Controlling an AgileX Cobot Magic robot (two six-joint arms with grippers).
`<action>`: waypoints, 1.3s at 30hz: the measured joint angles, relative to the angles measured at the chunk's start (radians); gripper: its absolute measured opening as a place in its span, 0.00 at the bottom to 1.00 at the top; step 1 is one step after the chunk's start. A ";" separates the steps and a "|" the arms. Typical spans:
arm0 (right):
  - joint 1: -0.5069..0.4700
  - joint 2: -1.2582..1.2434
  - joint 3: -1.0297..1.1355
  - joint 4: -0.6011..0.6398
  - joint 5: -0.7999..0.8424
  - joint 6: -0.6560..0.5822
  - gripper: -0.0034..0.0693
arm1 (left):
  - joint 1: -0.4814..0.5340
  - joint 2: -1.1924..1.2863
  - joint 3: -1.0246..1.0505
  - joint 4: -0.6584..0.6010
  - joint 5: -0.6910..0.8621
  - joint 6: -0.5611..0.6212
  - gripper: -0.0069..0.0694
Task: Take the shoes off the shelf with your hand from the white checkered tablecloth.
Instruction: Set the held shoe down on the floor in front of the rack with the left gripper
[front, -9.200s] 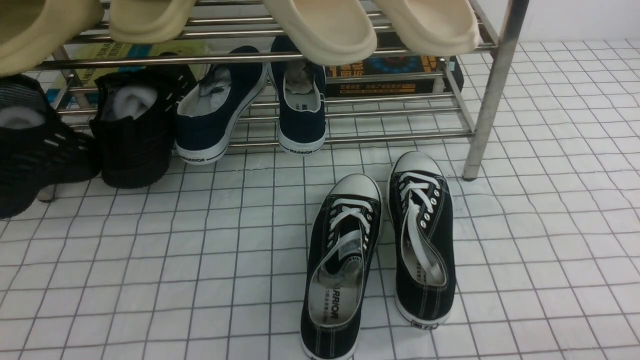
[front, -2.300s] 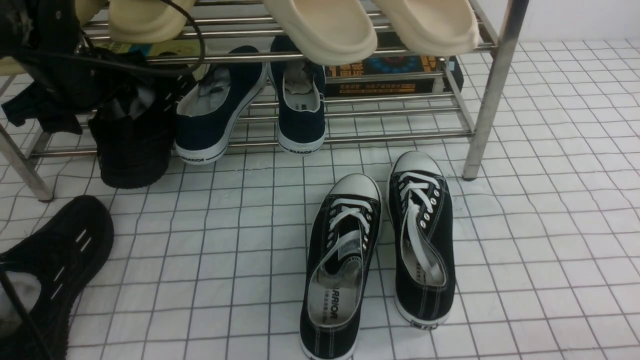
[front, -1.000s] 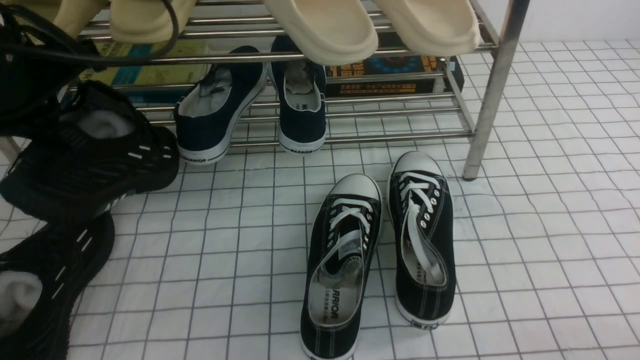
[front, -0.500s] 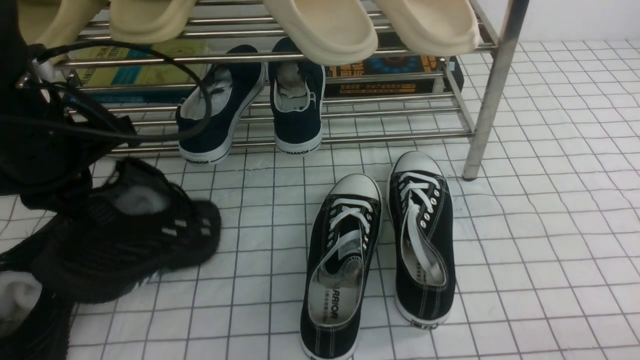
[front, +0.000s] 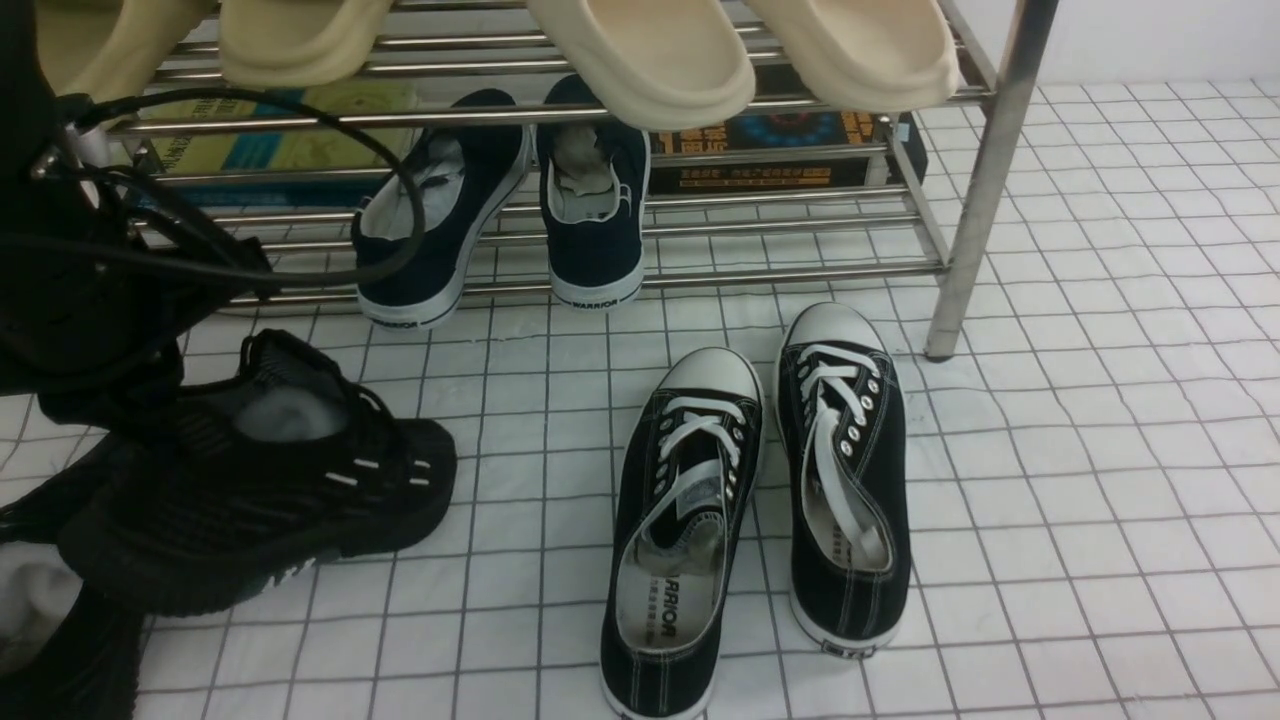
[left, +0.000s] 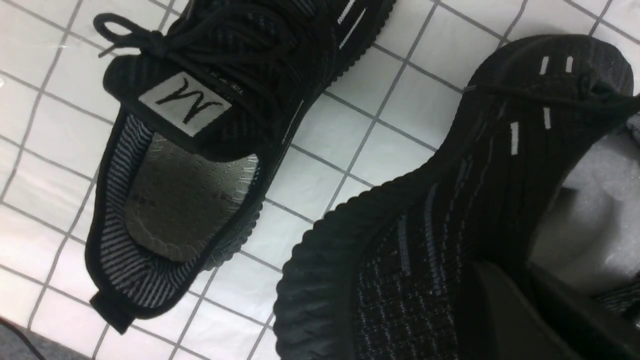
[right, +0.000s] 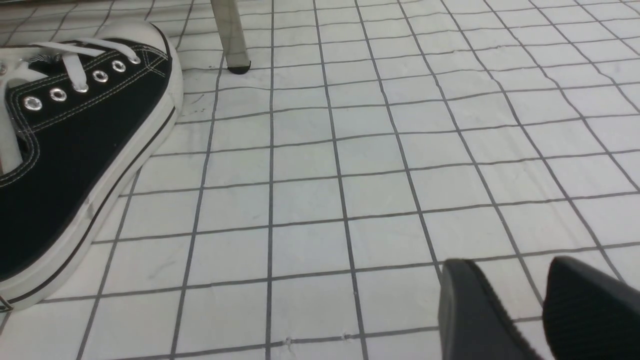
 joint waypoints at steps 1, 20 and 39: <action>0.000 0.000 0.000 0.000 0.000 0.000 0.38 | 0.000 0.000 0.006 -0.002 0.000 0.005 0.13; 0.000 0.000 0.000 0.000 0.000 0.000 0.38 | 0.000 -0.001 0.184 -0.097 -0.016 0.205 0.34; 0.000 0.000 0.000 0.000 0.000 0.000 0.38 | 0.000 0.040 0.184 -0.075 -0.099 0.590 0.66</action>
